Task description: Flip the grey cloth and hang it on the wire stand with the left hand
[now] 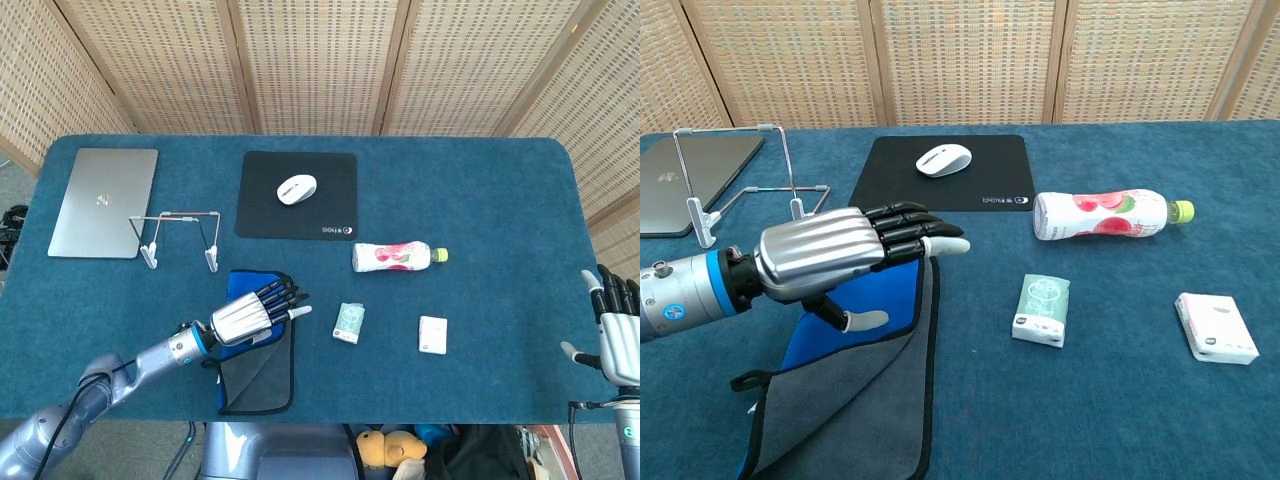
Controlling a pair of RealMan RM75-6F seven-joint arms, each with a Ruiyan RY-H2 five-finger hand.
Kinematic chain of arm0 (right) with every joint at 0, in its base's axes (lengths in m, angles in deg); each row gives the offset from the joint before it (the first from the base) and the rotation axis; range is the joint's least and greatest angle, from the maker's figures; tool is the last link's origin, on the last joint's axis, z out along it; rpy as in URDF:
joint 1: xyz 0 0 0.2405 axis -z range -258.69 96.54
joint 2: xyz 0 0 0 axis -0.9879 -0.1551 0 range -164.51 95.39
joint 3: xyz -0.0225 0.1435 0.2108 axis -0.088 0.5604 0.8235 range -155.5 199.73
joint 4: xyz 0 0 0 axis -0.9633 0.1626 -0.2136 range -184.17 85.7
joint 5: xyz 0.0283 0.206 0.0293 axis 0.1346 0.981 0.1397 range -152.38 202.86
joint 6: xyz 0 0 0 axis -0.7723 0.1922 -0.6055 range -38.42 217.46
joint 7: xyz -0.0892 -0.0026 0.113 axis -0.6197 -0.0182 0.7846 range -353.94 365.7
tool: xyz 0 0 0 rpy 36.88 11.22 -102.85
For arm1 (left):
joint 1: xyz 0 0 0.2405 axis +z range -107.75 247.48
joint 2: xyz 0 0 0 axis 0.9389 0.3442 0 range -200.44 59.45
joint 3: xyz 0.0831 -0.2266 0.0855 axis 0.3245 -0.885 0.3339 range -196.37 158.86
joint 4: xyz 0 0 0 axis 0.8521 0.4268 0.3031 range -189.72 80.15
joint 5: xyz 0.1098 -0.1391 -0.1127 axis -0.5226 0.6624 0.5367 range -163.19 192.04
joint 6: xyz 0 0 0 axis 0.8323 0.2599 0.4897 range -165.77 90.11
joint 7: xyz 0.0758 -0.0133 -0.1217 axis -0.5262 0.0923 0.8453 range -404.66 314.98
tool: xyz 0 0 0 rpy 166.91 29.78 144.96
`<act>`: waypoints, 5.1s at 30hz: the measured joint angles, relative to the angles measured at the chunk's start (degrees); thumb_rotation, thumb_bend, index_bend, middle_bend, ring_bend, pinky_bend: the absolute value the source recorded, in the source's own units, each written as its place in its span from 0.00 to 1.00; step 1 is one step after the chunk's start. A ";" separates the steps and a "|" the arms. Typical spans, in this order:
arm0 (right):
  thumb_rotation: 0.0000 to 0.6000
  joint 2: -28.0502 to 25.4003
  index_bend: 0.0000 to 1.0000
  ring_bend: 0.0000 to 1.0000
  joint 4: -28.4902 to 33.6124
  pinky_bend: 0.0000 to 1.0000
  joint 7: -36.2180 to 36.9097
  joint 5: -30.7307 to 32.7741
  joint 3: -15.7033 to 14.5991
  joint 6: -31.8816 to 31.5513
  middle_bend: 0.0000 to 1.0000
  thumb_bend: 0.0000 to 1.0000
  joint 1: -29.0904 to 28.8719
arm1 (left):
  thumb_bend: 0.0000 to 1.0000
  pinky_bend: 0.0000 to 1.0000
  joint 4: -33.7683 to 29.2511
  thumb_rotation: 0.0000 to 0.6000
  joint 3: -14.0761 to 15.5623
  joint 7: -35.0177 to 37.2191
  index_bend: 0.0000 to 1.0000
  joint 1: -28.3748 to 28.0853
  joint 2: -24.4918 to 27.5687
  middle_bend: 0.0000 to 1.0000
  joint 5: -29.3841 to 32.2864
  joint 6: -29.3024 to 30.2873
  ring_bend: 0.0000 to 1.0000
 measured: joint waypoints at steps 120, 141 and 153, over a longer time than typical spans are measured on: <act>1.00 -2.32 0.00 0.00 1.79 0.00 3.54 -0.33 -0.12 -0.46 0.00 0.00 0.99 | 0.32 0.00 -14.97 1.00 6.41 -24.44 0.00 -0.81 7.29 0.00 -17.90 10.23 0.00; 1.00 -1.50 0.00 0.00 1.65 0.00 1.85 -0.10 -0.27 0.44 0.00 0.00 0.39 | 0.33 0.00 -42.93 1.00 -12.55 -25.13 0.14 -2.42 20.00 0.00 19.52 -19.69 0.00; 1.00 -1.03 0.00 0.00 1.00 0.00 1.35 1.31 0.07 1.39 0.00 0.00 0.04 | 0.34 0.00 -44.07 1.00 -20.18 -32.78 0.17 -5.28 18.77 0.00 36.72 -32.22 0.00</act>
